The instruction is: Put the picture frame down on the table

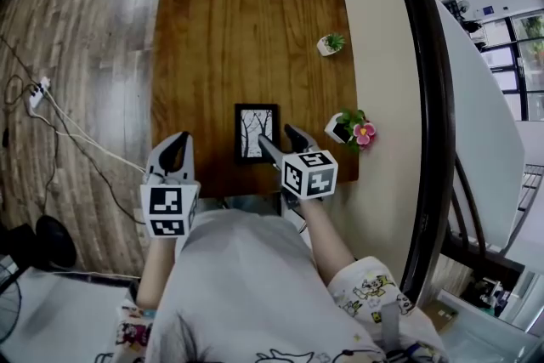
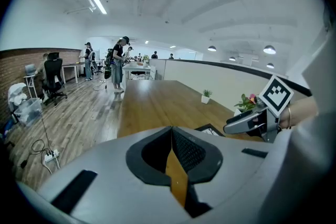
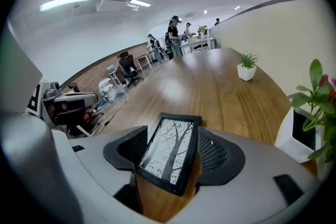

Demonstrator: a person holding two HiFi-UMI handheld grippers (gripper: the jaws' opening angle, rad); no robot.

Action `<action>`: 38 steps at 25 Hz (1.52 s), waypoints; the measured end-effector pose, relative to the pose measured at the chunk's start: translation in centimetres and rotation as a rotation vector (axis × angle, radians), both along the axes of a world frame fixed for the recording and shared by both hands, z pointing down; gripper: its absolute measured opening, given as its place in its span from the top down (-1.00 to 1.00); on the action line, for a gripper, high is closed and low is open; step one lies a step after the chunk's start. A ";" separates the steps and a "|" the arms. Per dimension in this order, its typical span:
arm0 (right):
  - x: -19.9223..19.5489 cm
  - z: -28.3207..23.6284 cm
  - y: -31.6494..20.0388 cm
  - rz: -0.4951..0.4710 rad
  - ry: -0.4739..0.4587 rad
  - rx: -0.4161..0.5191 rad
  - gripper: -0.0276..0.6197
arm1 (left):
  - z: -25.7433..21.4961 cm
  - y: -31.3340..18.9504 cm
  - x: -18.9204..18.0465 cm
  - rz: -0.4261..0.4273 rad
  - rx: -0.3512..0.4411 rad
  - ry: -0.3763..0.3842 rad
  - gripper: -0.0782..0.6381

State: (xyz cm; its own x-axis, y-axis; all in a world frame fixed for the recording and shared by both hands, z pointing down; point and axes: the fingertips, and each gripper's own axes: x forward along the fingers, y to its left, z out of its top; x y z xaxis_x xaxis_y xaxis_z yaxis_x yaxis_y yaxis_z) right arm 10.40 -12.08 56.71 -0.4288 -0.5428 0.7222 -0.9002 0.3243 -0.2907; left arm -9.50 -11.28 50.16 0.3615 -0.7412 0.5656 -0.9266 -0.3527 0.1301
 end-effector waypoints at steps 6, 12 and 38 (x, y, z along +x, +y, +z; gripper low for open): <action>0.2 -2.8 -0.8 -0.026 -0.016 0.062 0.04 | -1.8 -0.6 -0.6 -0.024 0.033 -0.010 0.77; 0.1 -6.3 -1.7 -0.048 -0.062 0.148 0.04 | -3.7 -1.3 -0.9 -0.041 0.071 -0.021 0.77; 2.1 -20.8 -1.8 -0.061 -0.069 0.615 0.87 | -11.2 -1.4 2.0 0.022 0.218 0.024 0.77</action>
